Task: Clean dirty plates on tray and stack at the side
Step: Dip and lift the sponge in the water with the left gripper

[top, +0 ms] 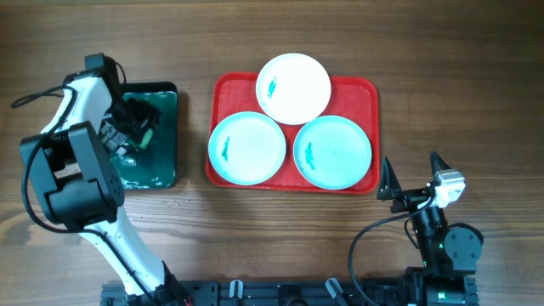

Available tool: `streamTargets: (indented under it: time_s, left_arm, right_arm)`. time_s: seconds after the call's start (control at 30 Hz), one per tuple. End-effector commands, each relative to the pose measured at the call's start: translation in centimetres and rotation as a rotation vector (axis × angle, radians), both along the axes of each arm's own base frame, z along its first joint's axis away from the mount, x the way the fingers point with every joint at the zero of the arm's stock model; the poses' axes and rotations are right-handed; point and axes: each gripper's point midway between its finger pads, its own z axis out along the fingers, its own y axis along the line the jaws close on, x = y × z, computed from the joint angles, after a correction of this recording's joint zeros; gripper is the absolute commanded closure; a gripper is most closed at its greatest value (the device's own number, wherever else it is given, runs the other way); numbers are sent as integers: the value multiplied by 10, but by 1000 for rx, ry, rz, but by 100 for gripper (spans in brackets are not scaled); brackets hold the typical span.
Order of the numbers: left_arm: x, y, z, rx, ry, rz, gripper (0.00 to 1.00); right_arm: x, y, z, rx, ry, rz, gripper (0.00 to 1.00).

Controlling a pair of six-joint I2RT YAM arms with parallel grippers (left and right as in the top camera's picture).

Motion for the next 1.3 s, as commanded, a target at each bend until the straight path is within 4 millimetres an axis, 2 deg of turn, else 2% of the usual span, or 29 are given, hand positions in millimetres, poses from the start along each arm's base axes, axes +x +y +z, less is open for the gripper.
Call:
streamTargets:
  time_s: [0.0, 0.07, 0.17, 0.23, 0.27, 0.3, 0.33, 0.37, 0.43, 0.53, 0.57, 0.63, 0.7, 0.77, 0.9, 1.03, 1.07, 1.1, 1.17, 1.27]
  left_arm:
    - [-3, 20, -15, 109, 28, 34, 0]
    - [-2, 28, -14, 154, 23, 89, 0]
    - [1, 26, -14, 143, 10, 89, 0]
    - [-1, 21, -15, 118, 19, 87, 6]
    - [-2, 19, -16, 104, 21, 87, 13]
    - [-1, 15, -16, 84, 18, 87, 26]
    - [-1, 13, -16, 71, 15, 87, 33]
    - [0, 11, -16, 58, 12, 87, 46]
    - [0, 11, -16, 59, 10, 87, 62]
    - [1, 11, -16, 59, 10, 87, 75]
    - [1, 11, -14, 60, 9, 86, 86]
    - [3, 13, -4, 65, 3, 87, 96]
    - [6, 15, 11, 75, -10, 83, 96]
    - [11, 17, 36, 82, -39, 76, 96]
    - [18, 18, 94, 106, -145, 79, 96]
    - [16, 13, 151, 133, -284, 74, 96]
    - [15, 12, 160, 137, -306, 70, 96]
    - [16, 9, 168, 141, -328, 66, 96]
    - [20, 7, 171, 147, -348, 59, 96]
    - [29, 0, 141, 140, -336, 41, 96]
  right_arm:
    - [0, -2, 1, 6, -5, -9, 0]
    - [0, -2, 1, 6, -5, -9, 0]
    - [0, -2, 1, 6, -5, -9, 0]
    - [0, -2, 1, 6, -5, -9, 0]
    - [0, -2, 1, 6, -5, -9, 0]
    - [0, -2, 1, 6, -5, -9, 0]
    - [0, -2, 1, 6, -5, -9, 0]
    - [0, -2, 1, 6, -5, -9, 0]
    - [0, -2, 1, 6, -5, -9, 0]
    - [0, -2, 1, 6, -5, -9, 0]
    - [0, -2, 1, 6, -5, -9, 0]
    - [0, -2, 1, 6, -5, -9, 0]
    - [0, -2, 1, 6, -5, -9, 0]
    - [0, -2, 1, 6, -5, -9, 0]
    - [0, -2, 1, 6, -5, -9, 0]
    - [0, -2, 1, 6, -5, -9, 0]
    - [0, -2, 1, 6, -5, -9, 0]
    - [0, -2, 1, 6, -5, -9, 0]
    - [0, -2, 1, 6, -5, -9, 0]
    - [0, -2, 1, 6, -5, -9, 0]
